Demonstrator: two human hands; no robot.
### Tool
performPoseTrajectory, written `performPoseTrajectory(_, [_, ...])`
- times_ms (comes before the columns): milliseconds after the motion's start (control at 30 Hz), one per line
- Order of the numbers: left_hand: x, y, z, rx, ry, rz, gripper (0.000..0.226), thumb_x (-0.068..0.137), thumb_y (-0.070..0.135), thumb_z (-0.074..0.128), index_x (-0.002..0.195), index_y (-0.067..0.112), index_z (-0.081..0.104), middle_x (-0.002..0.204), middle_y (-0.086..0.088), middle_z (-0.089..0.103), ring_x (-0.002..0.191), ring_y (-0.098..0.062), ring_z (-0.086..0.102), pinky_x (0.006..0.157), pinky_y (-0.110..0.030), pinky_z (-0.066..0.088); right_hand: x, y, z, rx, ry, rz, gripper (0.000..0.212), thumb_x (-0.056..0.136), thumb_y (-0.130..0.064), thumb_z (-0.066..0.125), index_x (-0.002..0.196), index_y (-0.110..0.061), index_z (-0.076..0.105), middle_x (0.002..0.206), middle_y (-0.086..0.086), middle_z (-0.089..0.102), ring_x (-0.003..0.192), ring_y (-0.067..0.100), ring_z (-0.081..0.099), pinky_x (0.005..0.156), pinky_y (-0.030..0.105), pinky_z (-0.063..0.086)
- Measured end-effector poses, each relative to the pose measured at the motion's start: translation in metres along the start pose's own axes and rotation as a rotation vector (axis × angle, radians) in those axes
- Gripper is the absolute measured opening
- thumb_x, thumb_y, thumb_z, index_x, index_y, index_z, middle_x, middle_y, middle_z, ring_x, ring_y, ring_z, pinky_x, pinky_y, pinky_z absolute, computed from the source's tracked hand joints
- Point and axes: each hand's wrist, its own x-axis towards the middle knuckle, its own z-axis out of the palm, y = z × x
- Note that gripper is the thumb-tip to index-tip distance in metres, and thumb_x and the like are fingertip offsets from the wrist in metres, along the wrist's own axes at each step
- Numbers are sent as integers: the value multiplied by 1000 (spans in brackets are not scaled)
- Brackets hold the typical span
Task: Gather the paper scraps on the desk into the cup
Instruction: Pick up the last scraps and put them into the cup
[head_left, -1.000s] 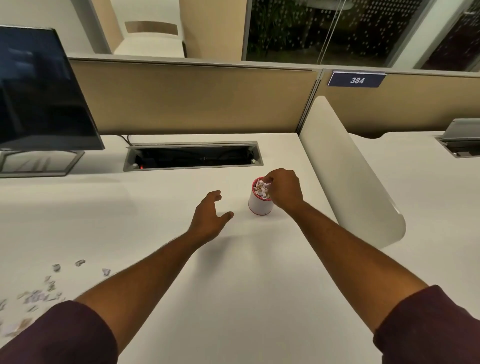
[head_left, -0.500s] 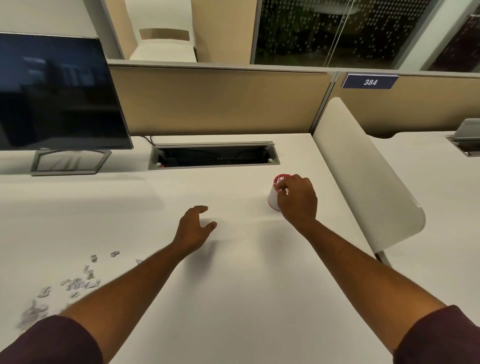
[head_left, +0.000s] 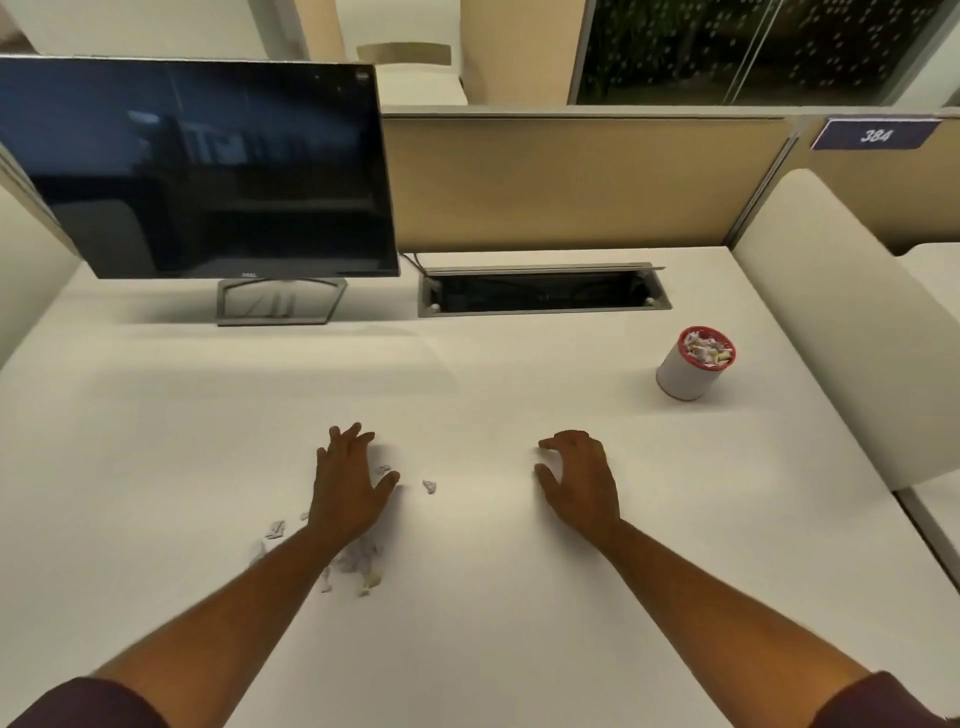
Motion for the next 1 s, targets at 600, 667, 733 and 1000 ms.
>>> performPoseTrajectory(600, [-111,-148,-9,-82,158,6,64,102,48,19,159,20,12,166,6,15,154,-10,2,125,-39,9,-28,-163,153,-182,-239,-342,89,98,-73,16,162,-11,10,171,5,2,158,18,-7,129,42,2])
performPoseTrajectory(667, [-114,-144,-6,-101,155,14,63,102,50,16,159,22,11,166,10,14,153,-7,1,125,-37,10,-21,-182,162,-141,-314,-415,85,98,-72,19,162,-17,14,171,1,4,158,15,-6,129,43,5])
performPoseTrajectory(733, [-118,-136,-4,-156,161,5,63,103,51,16,159,24,8,165,13,13,153,-6,2,125,-30,7,-19,-197,168,-88,-390,-503,76,100,-68,24,161,-23,21,171,-3,10,158,12,-1,128,44,8])
performPoseTrajectory(1000, [-135,-88,19,-268,180,-17,66,101,50,18,159,19,9,166,9,10,154,-7,1,125,-31,5,-55,-188,166,-58,-498,-785,55,106,-48,31,155,-23,37,166,-3,29,157,11,12,128,36,10])
